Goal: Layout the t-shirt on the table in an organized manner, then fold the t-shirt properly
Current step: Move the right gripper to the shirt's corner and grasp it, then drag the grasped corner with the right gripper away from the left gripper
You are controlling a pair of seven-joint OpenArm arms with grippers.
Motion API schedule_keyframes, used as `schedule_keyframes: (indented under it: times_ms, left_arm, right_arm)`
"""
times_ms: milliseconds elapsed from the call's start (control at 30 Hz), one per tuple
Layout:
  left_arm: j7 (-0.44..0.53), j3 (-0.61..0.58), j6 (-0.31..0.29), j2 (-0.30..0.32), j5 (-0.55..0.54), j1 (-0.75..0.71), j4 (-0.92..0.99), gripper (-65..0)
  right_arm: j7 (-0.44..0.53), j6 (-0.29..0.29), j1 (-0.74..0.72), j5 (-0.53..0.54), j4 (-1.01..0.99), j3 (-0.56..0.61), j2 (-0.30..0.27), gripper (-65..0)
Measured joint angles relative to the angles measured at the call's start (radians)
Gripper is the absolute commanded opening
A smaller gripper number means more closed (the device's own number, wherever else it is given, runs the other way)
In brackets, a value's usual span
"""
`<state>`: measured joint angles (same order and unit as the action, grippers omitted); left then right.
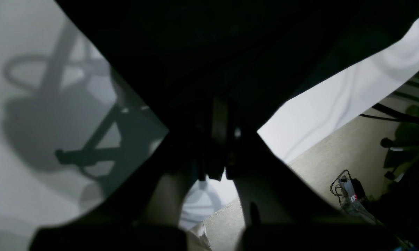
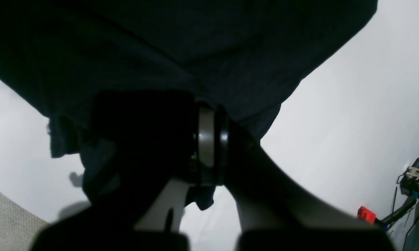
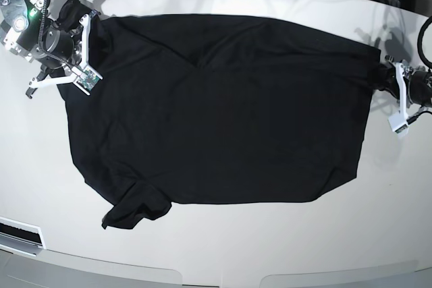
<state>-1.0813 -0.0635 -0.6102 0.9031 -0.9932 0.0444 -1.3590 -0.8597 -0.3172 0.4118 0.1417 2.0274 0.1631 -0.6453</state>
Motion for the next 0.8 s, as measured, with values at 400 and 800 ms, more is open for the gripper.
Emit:
schedule_keyframes:
  times_ms: [400,800]
  left_arm:
    - [0.001,0.000,0.000,0.000,0.006,0.003,0.000,-65.0]
    - [0.000,0.000,-0.003,0.003,0.035,0.051,0.000,-27.3]
  right_arm:
    - [0.005,0.000,-0.039,0.000,0.000,0.000,0.000,-65.0]
    - [-0.045,0.185,-0.073,-0.107,-0.001,0.004,0.000,-31.8]
